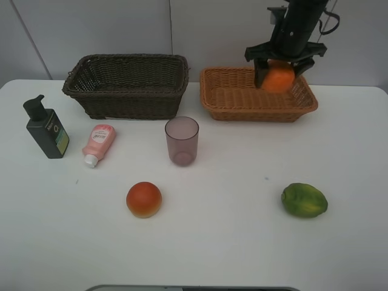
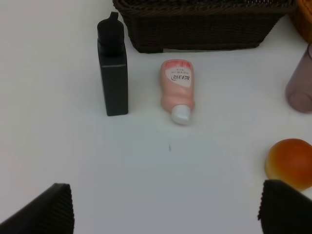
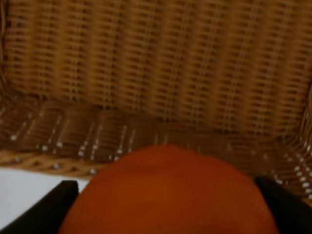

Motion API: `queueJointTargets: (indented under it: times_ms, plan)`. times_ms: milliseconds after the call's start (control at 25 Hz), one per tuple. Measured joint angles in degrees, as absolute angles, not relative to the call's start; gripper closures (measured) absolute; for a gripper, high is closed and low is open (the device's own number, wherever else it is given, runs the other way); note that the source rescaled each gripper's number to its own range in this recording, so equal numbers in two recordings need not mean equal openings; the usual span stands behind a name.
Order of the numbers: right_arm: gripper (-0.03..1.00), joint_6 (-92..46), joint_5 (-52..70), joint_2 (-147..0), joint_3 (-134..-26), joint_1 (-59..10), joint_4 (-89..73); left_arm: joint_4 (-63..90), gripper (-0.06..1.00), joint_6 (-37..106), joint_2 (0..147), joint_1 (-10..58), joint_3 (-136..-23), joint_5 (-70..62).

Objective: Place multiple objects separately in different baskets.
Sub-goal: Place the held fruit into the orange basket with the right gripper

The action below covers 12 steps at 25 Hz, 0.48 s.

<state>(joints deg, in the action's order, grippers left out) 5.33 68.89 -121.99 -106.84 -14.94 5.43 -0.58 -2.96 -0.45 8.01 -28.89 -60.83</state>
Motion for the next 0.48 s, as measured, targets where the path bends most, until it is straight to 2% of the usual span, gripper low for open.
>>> queueJointTargets:
  times_ms: [200, 480]
  plan:
    - [0.55, 5.33, 67.17, -127.74, -113.76, -14.27, 6.85, -0.58, -0.04, -2.96, -0.45, 8.01, -28.89, -60.83]
    - [0.55, 5.33, 58.95, -132.88, -114.40, -12.89, 7.79, -0.58, -0.04, -2.96, -0.45, 8.01, -28.89, -60.83]
